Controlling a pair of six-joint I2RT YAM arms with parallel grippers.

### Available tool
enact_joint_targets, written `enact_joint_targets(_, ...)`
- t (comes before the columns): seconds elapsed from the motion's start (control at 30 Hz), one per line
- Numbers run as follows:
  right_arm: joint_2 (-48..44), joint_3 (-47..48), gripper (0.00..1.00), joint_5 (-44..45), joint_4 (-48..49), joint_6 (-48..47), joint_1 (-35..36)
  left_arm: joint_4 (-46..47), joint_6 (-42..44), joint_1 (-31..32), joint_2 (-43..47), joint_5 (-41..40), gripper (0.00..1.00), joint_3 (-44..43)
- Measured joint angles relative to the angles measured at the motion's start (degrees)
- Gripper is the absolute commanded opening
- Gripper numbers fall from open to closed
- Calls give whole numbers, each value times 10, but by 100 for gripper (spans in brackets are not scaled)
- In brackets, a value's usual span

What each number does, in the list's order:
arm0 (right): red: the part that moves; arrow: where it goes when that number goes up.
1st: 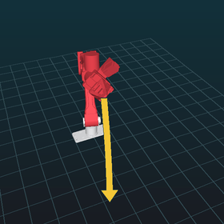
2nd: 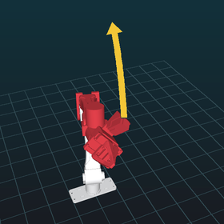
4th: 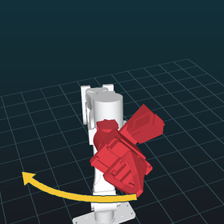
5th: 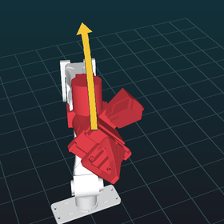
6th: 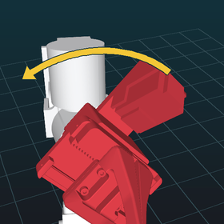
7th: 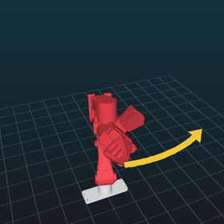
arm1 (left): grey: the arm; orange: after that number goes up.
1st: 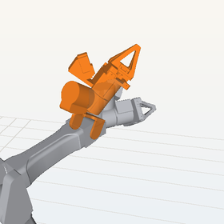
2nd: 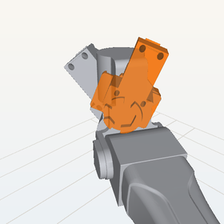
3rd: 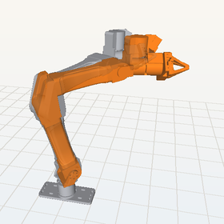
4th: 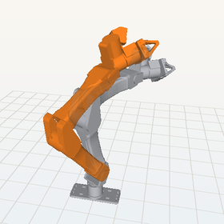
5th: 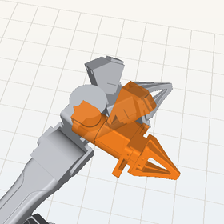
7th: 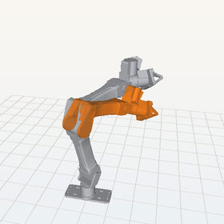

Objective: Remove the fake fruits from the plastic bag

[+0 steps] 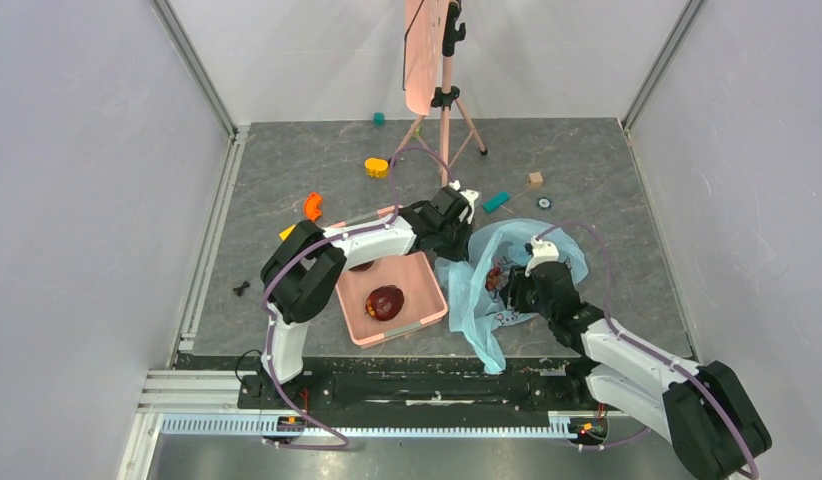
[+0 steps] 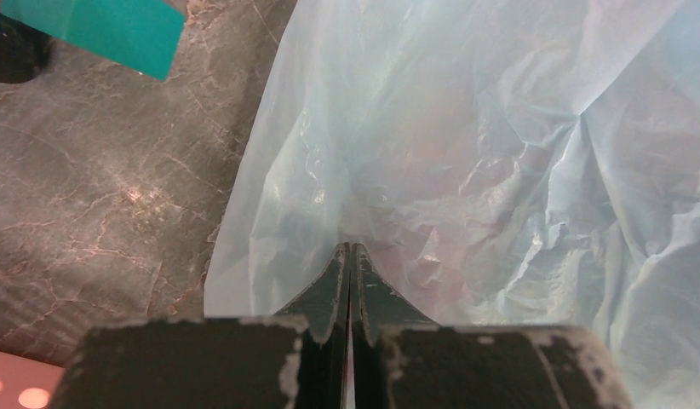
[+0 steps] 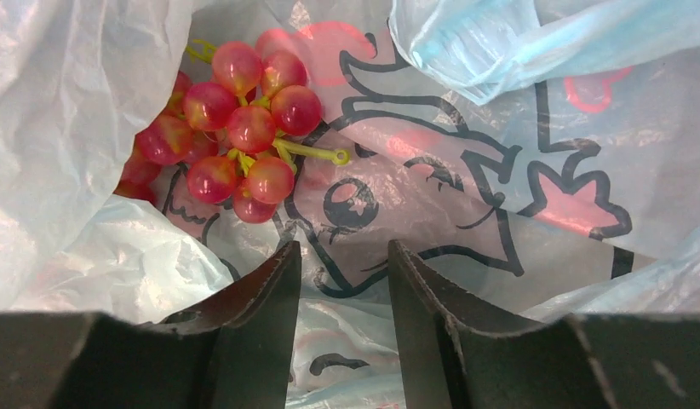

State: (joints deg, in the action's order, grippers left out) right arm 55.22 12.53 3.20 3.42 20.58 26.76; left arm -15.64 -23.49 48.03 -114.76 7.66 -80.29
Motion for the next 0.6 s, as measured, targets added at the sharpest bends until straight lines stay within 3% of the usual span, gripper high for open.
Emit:
enact_joint_targets(0.37, -59, -48, 51, 16, 37, 74, 0, 8, 0, 1, 0, 0, 2, 9)
enact_joint_targets(0.6, -131, -60, 48, 15, 39, 160, -11, 9, 0, 1, 0, 0, 2, 10)
